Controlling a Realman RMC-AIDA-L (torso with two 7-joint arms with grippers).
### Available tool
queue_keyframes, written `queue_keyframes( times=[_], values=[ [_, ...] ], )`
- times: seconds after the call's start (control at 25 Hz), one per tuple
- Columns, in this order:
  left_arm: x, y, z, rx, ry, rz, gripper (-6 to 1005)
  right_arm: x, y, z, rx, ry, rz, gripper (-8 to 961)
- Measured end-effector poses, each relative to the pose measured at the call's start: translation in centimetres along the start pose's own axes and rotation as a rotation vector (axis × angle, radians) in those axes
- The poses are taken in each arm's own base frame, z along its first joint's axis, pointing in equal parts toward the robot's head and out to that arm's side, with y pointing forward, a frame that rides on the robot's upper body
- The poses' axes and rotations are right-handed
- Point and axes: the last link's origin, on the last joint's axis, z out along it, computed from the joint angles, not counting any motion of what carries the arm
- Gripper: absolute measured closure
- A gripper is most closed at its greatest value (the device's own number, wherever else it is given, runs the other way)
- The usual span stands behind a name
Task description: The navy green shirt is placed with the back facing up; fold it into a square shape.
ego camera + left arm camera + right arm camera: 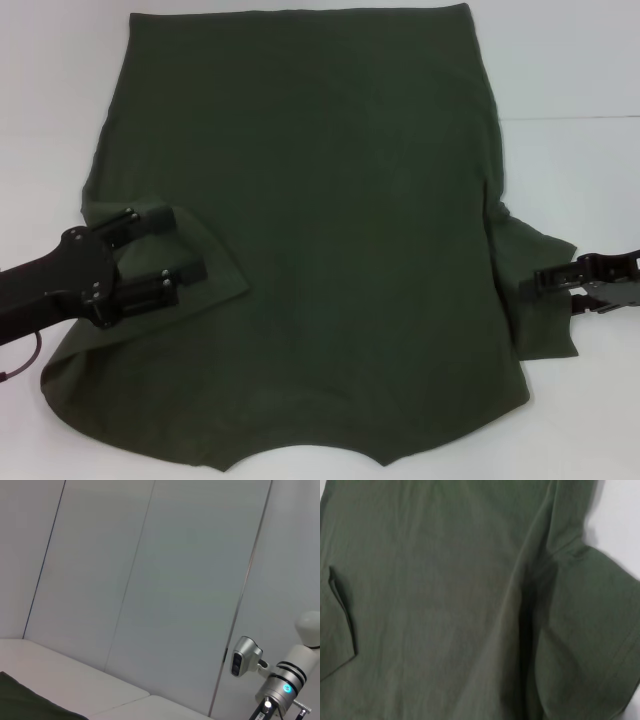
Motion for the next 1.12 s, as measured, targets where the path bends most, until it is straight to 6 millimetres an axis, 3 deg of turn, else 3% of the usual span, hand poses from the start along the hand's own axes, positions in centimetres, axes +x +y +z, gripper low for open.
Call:
queue_keyframes(
  times=[1.12],
  values=[
    [0.32,-0.17,0.11,0.002,0.008,0.013,107,-0.16,0.73,1.03,-0.007,-0.008,-0.01,133]
  ],
)
